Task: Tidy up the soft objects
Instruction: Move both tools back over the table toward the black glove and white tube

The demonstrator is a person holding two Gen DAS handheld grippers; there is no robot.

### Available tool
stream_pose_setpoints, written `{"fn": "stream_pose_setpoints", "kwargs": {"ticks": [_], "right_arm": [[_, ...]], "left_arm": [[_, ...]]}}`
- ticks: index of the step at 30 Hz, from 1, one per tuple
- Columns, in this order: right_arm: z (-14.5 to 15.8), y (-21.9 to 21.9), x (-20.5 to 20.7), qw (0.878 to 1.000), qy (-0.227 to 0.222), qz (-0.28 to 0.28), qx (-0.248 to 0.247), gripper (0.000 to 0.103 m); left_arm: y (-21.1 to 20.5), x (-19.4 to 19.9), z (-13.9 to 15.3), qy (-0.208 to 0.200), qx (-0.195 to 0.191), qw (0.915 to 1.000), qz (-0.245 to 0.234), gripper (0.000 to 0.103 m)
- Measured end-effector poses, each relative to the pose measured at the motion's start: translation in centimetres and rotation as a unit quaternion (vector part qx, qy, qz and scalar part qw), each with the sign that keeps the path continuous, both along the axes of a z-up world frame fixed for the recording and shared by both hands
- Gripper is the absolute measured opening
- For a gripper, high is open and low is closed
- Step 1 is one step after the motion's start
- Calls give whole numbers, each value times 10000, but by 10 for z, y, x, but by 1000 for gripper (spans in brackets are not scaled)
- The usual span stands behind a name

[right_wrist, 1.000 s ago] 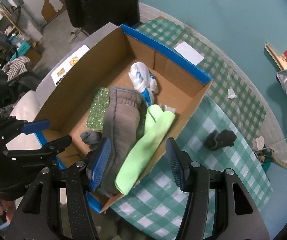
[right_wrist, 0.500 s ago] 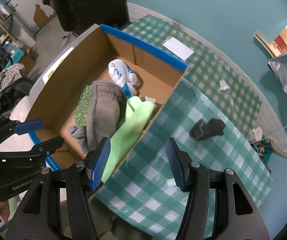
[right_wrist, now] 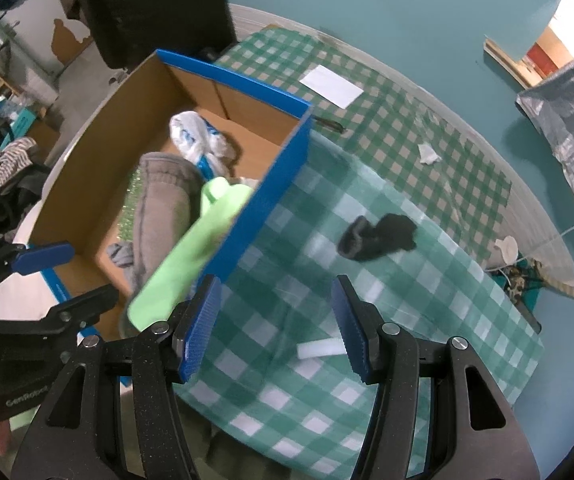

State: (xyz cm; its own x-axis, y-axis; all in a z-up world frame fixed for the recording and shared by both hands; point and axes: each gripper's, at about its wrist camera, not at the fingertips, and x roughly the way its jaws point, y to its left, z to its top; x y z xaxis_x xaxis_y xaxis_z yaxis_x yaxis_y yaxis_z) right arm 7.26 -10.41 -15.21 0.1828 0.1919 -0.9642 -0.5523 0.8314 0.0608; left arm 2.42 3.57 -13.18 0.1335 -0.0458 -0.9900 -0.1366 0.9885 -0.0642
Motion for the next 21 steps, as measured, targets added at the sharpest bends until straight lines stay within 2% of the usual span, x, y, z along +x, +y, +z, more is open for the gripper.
{"fn": "stream_pose_setpoints", "kwargs": {"ticks": [9,21], "right_arm": [[-7,-39,15,9998,77,-176,-66,56],[-24,-81,38,9993,229,-241,-178,56]], "left_arm": [[-41,12,-3,54,-41,9994,-330,58],[-85,29,-13,192,-81,9985,-504,58]]}}
